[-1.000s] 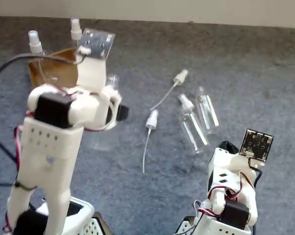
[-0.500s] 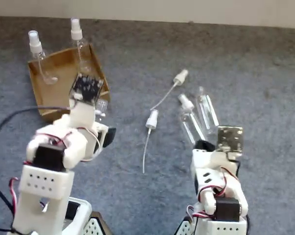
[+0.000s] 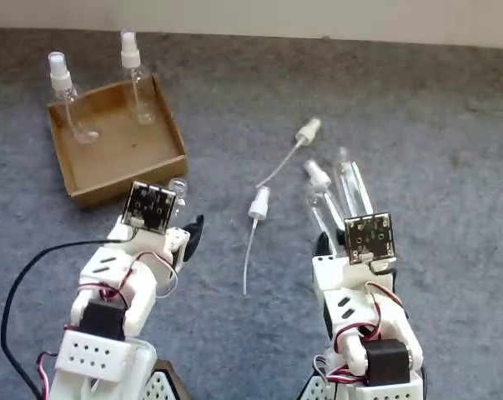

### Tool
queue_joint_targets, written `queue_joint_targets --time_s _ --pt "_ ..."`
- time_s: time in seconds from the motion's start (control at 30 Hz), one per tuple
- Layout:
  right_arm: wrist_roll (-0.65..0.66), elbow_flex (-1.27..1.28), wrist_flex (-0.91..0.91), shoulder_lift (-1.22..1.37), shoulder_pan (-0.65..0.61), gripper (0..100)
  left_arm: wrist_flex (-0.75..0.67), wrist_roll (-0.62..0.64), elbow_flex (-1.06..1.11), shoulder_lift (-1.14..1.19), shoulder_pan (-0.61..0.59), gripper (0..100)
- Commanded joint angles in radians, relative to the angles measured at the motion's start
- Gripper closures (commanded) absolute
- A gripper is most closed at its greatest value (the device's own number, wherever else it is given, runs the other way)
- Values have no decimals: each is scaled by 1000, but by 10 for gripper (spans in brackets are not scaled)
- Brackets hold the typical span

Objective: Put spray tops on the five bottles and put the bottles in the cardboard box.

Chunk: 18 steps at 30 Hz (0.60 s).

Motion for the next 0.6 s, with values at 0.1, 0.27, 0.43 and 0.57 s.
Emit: queue_joint_targets --time_s 0.1,0.27,0.43,0.57 --pt "14 -219 -7 309 -12 887 -112 -2 170 -260 -12 853" --pt "-89 -407 -7 613 -15 888 -120 -2 248 -403 -13 853" --pt "-152 -556 -1 906 -120 977 -120 -2 252 -377 -16 853" --pt "-157 -664 -5 1104 -194 969 -115 -2 254 -377 -19 853"
